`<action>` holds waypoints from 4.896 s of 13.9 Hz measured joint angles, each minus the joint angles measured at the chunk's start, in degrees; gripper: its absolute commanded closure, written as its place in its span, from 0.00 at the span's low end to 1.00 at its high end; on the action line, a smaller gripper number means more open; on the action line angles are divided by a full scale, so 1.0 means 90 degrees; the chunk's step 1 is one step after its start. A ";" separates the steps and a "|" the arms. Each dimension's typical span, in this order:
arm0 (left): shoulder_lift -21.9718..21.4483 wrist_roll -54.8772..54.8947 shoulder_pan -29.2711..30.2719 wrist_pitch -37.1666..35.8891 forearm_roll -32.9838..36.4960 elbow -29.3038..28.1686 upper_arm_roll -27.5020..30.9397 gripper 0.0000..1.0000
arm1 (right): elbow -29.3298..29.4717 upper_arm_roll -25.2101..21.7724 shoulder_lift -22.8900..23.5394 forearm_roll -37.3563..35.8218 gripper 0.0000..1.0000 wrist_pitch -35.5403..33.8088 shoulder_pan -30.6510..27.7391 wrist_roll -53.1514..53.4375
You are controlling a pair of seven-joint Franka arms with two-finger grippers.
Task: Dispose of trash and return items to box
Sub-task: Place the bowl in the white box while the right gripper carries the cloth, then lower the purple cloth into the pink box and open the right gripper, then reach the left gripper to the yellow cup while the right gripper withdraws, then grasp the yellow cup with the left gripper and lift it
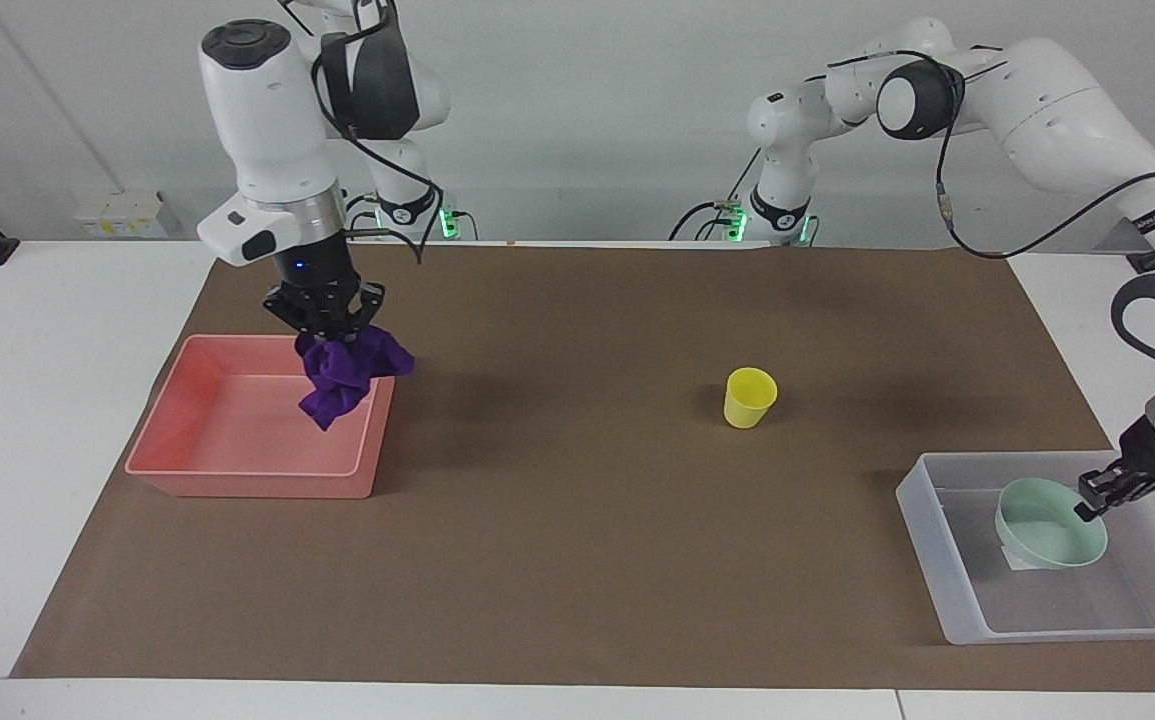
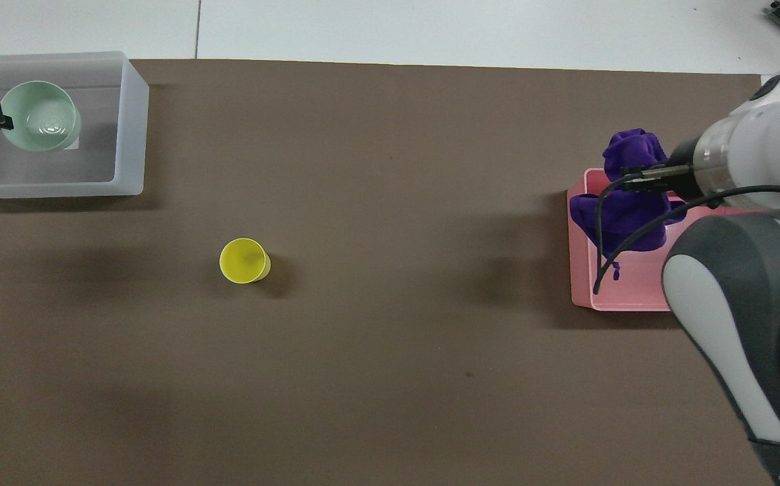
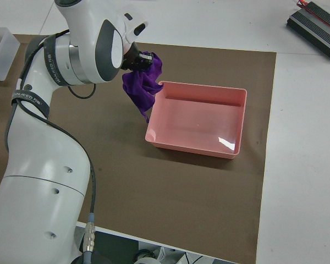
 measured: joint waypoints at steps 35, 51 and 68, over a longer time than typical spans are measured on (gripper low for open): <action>-0.2491 0.0186 -0.0975 0.0391 0.0000 -0.3103 -0.0085 0.00 | -0.1938 0.0164 0.0372 0.0004 0.00 0.2062 -0.1342 -0.0549; -0.3560 -0.0759 -0.2955 0.1689 0.0000 -0.5977 -0.0092 0.00 | 0.0207 0.0542 -0.0666 0.0284 0.00 -0.1599 -0.1378 0.0401; -0.3879 -0.1156 -0.3027 0.2774 0.0000 -0.6361 0.0021 1.00 | 0.0400 0.0553 -0.0691 0.0308 0.00 -0.2278 -0.1356 0.0398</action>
